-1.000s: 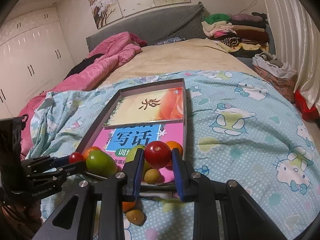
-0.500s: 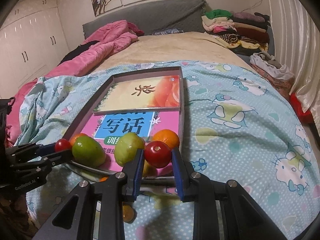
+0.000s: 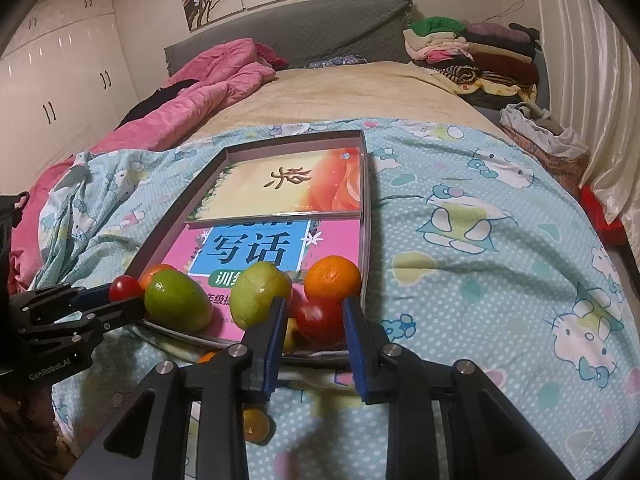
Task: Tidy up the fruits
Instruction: 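Open the right tool onto the book while the left tool releases its tomato at the tray rim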
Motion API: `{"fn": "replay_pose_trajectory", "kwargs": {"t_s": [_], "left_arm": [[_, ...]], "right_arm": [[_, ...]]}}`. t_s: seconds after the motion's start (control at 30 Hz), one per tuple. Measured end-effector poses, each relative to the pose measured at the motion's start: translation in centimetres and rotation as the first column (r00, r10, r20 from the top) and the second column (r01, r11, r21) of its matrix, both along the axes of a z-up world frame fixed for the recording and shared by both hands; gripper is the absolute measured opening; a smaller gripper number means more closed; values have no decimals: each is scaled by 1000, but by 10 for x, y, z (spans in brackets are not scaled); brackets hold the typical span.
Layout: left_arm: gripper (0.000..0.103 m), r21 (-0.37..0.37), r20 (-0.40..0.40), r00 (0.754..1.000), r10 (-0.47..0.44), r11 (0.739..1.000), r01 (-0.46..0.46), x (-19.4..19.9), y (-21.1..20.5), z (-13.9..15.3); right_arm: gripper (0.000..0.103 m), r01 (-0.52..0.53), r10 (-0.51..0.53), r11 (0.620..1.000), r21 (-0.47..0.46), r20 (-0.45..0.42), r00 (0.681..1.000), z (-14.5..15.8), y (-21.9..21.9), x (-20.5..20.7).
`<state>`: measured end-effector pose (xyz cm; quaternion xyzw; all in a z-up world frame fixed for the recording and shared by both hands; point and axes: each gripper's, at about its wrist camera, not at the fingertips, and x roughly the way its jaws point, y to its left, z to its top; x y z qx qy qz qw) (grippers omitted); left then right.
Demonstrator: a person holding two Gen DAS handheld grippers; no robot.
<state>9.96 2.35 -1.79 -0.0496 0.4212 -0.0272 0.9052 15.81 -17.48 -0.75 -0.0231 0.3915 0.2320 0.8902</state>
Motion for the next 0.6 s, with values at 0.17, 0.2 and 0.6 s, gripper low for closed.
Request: {"fn": "replay_pose_trajectory", "kwargs": {"t_s": [0.17, 0.2, 0.6], "left_arm": [[33, 1, 0, 1000, -1, 1000, 1, 0, 0, 0], [33, 0, -1, 1000, -1, 1000, 1, 0, 0, 0], [33, -22, -5, 1000, 10, 1000, -10, -1, 1, 1]], "right_arm": [[30, -6, 6, 1000, -1, 5, 1000, 1, 0, -1], [30, -9, 9, 1000, -1, 5, 1000, 1, 0, -2], [31, -18, 18, 1000, 0, 6, 1000, -1, 1, -2]]}}
